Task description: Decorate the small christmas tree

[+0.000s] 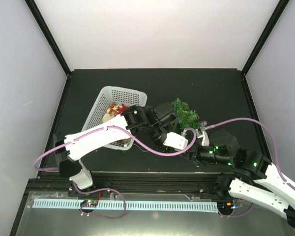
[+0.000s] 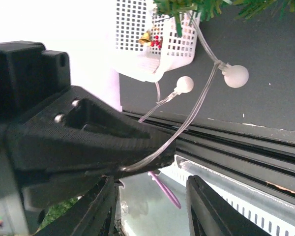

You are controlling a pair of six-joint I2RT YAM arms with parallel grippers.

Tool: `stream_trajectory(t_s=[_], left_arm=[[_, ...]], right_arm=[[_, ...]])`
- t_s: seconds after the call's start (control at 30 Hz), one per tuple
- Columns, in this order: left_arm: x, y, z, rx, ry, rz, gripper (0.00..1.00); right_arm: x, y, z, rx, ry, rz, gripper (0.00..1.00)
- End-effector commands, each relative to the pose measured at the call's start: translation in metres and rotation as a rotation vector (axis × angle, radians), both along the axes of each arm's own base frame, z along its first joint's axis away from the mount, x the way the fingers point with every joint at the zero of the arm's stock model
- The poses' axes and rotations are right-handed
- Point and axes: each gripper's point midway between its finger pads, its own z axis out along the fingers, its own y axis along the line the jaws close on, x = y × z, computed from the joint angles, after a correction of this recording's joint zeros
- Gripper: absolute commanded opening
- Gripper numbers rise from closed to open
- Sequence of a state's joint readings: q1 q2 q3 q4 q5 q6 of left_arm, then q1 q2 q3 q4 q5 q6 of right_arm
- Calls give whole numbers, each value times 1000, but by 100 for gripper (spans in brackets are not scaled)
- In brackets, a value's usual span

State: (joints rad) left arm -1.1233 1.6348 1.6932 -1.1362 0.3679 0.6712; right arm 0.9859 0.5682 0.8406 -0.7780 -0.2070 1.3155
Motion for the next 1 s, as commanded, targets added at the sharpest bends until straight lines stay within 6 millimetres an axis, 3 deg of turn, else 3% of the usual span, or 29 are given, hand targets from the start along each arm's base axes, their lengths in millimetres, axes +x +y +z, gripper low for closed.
stream_trajectory(t_s=[0.0, 0.3, 0.57, 0.97], left_arm=[[-1, 2, 12, -30, -26, 3, 2], [-2, 3, 12, -31, -22, 4, 1], [-2, 4, 12, -31, -21, 5, 2], [-2, 3, 10, -29, -24, 6, 2]], right_arm=[[7, 11, 3, 31, 37, -11, 41], [20, 0, 1, 37, 52, -74, 43], [23, 7, 0, 49, 57, -59, 42], [25, 19, -4, 65, 75, -25, 30]])
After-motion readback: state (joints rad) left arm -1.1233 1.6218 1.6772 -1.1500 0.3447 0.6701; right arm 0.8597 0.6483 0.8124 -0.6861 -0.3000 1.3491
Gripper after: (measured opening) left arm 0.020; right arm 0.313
